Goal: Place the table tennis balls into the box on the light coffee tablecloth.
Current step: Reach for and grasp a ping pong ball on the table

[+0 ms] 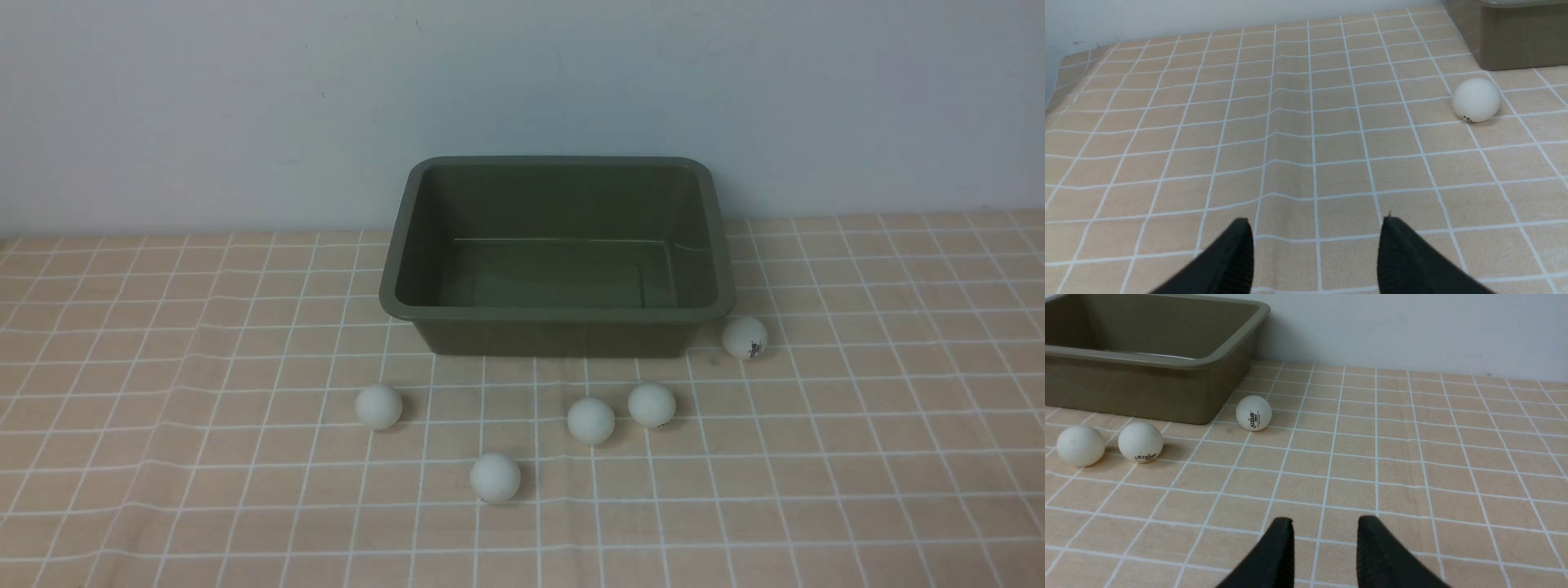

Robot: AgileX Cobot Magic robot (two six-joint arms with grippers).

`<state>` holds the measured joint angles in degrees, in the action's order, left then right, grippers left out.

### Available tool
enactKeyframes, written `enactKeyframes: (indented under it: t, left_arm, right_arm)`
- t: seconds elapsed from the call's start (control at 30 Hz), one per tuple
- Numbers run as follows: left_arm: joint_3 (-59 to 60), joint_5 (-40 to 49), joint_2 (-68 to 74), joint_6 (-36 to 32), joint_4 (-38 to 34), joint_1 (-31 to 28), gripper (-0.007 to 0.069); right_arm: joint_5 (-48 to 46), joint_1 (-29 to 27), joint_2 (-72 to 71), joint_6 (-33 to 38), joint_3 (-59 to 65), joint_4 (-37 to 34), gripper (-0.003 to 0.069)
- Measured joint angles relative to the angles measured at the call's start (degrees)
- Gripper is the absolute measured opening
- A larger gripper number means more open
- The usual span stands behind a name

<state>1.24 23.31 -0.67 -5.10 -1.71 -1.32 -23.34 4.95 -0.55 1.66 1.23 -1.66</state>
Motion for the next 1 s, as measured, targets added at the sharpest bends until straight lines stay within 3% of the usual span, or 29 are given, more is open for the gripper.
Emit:
enactKeyframes:
  t: [0.6, 0.8, 1.0]
  left_arm:
    - [0.00, 0.00, 0.00, 0.00, 0.00, 0.00, 0.0340]
    - [0.00, 0.00, 0.00, 0.00, 0.00, 0.00, 0.0340]
    - [0.00, 0.00, 0.00, 0.00, 0.00, 0.00, 0.0340]
  right_arm:
    - [0.71, 0.00, 0.00, -0.42, -0.30, -0.58, 0.0211]
    - [-3.85, 0.00, 0.00, -0.99, -12.09, -0.87, 0.0211]
    - [-14.17, 0.00, 0.00, -1.13, -24.36, -0.87, 0.0211]
